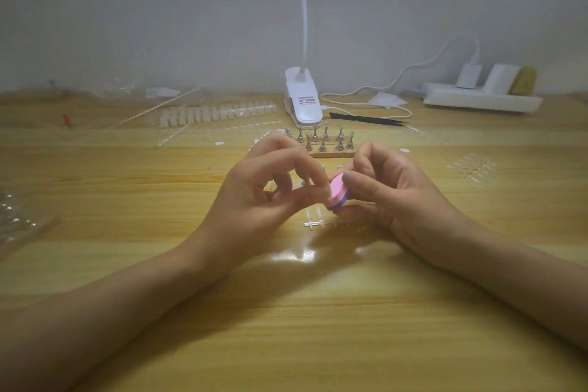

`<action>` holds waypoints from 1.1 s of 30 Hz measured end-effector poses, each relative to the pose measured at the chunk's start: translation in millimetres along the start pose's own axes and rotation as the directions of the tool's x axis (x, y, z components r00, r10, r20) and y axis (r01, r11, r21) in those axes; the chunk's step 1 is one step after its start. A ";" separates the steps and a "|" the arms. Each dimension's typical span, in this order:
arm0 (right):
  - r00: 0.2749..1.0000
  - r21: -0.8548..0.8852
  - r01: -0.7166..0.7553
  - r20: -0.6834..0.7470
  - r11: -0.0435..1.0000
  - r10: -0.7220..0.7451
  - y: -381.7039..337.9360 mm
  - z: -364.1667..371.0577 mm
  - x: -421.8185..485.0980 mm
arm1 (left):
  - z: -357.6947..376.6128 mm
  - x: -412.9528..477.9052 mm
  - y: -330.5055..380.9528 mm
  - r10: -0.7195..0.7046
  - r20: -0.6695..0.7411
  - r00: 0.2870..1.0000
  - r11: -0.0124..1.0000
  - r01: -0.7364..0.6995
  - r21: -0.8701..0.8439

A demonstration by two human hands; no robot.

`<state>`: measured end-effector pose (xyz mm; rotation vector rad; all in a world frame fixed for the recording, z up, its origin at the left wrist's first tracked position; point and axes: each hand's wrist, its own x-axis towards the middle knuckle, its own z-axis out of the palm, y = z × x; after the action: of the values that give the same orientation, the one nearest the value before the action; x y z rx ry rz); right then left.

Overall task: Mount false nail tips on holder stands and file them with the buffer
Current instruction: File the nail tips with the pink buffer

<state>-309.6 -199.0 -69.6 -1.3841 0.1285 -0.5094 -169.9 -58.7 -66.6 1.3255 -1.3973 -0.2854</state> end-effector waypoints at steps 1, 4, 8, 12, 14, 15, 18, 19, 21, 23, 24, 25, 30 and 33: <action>1.000 0.002 -0.007 0.019 1.000 0.007 -0.1 -1.1 0.7 | 0.1 -0.2 0.1 0.000 0.004 1.000 1.000 0.000 -0.005; 0.999 -0.019 0.009 0.050 1.000 -0.008 0.3 -1.7 -0.5 | -0.6 0.6 -1.2 -0.014 -0.027 1.000 0.999 0.013 -0.032; 0.987 -0.049 0.041 0.155 0.998 -0.033 1.7 0.7 -1.9 | -0.6 1.3 -3.0 -0.026 -0.019 0.999 1.000 0.026 -0.019; 0.999 -0.011 0.028 0.032 1.000 -0.028 1.2 -1.3 -2.2 | -0.5 1.5 -3.8 -0.025 -0.021 0.999 1.000 0.024 -0.017; 0.990 -0.079 0.048 0.133 0.996 -0.038 1.0 1.6 -3.1 | -0.5 1.5 -4.2 -0.026 -0.026 0.999 1.000 0.025 -0.013; 0.990 -0.082 0.059 0.129 0.995 -0.048 0.7 2.1 -2.6 | -0.5 1.2 -4.0 -0.029 -0.026 0.999 0.999 0.029 -0.015; 0.999 0.001 0.036 -0.030 0.999 -0.036 0.8 -1.3 -1.7 | -0.9 0.5 -3.5 -0.034 -0.024 0.999 0.999 0.034 -0.020; 1.000 -0.002 0.024 0.001 1.000 -0.024 1.1 -1.0 -1.9 | -1.1 0.6 -3.7 -0.036 -0.027 0.999 0.999 0.035 -0.017; 0.991 -0.065 0.037 0.129 0.997 -0.029 1.8 0.2 -1.7 | -1.1 1.2 -4.0 -0.033 -0.031 0.999 0.999 0.033 -0.009; 0.996 -0.058 0.045 0.079 0.997 -0.040 1.8 1.0 -0.5 | -0.7 1.4 -3.5 -0.036 -0.028 0.999 0.999 0.036 -0.010; 0.999 -0.026 0.033 0.007 0.999 -0.033 1.7 -0.3 -0.6 | -0.8 1.3 -3.2 -0.038 -0.025 0.999 0.999 0.037 -0.014; 1.000 -0.003 0.026 -0.016 1.000 -0.026 2.0 -1.9 -0.7 | -0.9 1.1 -3.1 -0.036 -0.022 0.999 0.999 0.036 -0.016; 0.999 -0.024 0.033 0.040 0.999 -0.032 1.2 0.9 0.3 | -1.2 1.1 -3.3 -0.026 -0.021 0.999 1.000 0.026 -0.005; 1.000 -0.003 0.009 0.009 1.000 -0.009 1.6 -0.9 -0.3 | -1.2 0.6 -4.0 -0.023 -0.022 1.000 1.000 0.023 0.005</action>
<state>-309.8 -199.6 -71.4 -1.3904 0.1164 -0.5104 -166.6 -60.0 -68.9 1.3455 -1.3662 -0.2822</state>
